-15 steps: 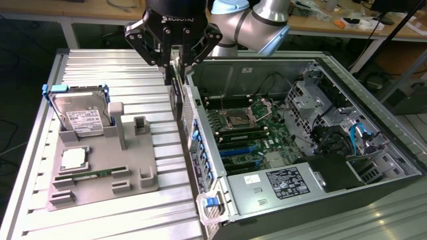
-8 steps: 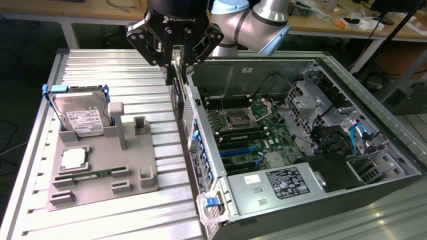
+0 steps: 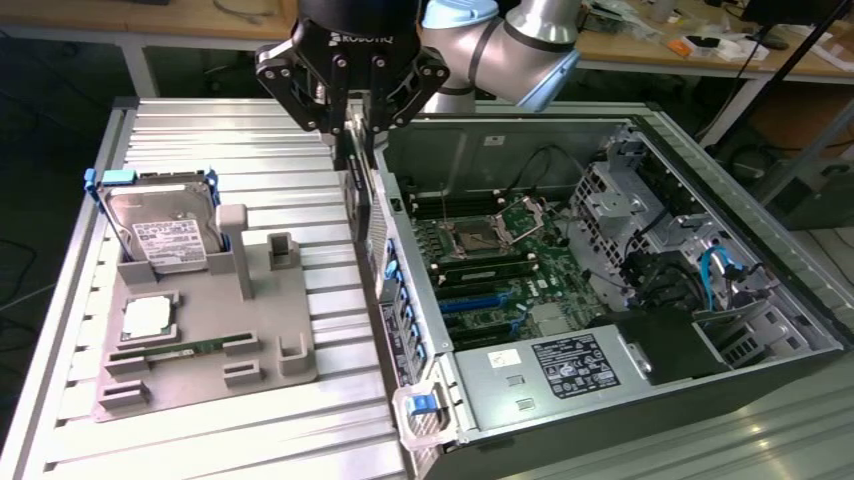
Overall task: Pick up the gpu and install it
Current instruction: 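Pick up the gpu and move the gpu toward the slot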
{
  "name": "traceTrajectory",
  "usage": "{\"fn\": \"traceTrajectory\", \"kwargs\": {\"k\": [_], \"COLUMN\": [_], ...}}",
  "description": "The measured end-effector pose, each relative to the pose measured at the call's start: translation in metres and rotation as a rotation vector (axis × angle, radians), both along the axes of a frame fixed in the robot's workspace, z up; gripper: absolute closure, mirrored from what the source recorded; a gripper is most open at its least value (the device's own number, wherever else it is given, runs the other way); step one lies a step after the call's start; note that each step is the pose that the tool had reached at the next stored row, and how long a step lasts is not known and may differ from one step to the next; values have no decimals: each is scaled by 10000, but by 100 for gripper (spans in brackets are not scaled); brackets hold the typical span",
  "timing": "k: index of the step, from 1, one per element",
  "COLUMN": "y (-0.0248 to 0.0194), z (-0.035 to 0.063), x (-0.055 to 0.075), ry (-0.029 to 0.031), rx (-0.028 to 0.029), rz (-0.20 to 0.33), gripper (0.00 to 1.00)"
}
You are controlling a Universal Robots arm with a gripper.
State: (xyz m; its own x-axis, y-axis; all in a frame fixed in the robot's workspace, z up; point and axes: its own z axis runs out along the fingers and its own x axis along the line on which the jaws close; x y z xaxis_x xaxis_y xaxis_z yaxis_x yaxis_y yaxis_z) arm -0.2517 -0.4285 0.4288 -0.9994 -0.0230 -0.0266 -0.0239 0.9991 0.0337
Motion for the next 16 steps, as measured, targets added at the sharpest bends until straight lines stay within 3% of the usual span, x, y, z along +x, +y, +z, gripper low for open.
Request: {"fn": "traceTrajectory", "kwargs": {"k": [16], "y": [4], "z": [0], "x": [43], "ry": [0], "rx": [0], "rz": [0], "gripper": [73]}}
